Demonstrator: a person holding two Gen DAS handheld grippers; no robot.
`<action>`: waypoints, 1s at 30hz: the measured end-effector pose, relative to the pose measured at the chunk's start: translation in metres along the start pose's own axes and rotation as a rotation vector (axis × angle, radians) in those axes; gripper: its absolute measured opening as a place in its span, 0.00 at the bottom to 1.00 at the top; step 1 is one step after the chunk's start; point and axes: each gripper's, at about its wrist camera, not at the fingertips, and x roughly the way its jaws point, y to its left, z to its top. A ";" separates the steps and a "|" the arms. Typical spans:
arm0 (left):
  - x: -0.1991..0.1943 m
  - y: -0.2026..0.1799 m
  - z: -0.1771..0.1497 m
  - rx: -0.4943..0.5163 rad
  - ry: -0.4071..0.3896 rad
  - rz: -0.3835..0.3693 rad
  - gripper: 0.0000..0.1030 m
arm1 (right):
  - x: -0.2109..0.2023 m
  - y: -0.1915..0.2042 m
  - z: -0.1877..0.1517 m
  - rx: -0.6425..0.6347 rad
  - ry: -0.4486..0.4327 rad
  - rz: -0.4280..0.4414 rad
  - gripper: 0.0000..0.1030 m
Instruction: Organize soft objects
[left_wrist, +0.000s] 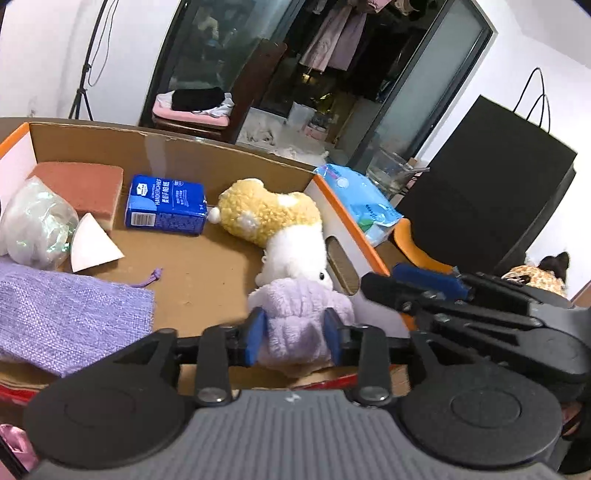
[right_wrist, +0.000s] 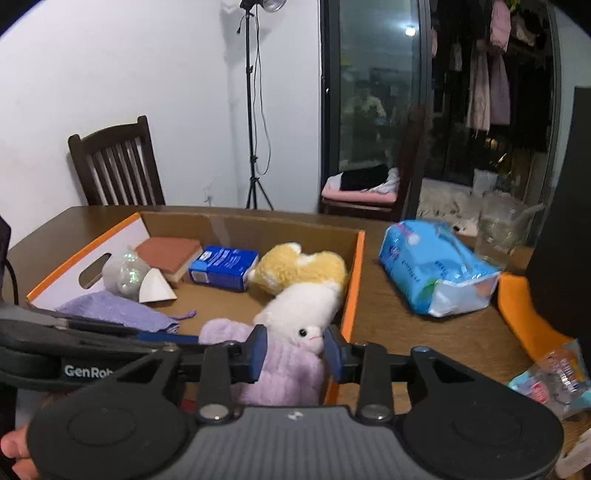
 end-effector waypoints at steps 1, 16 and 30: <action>-0.007 0.000 0.001 0.001 -0.014 0.002 0.45 | -0.003 0.000 0.003 -0.005 -0.014 -0.009 0.38; -0.220 -0.025 -0.044 0.332 -0.338 0.253 0.72 | -0.136 0.014 -0.005 -0.056 -0.186 0.018 0.54; -0.263 0.011 -0.194 0.102 -0.297 0.264 0.77 | -0.205 0.070 -0.119 0.060 -0.203 0.107 0.61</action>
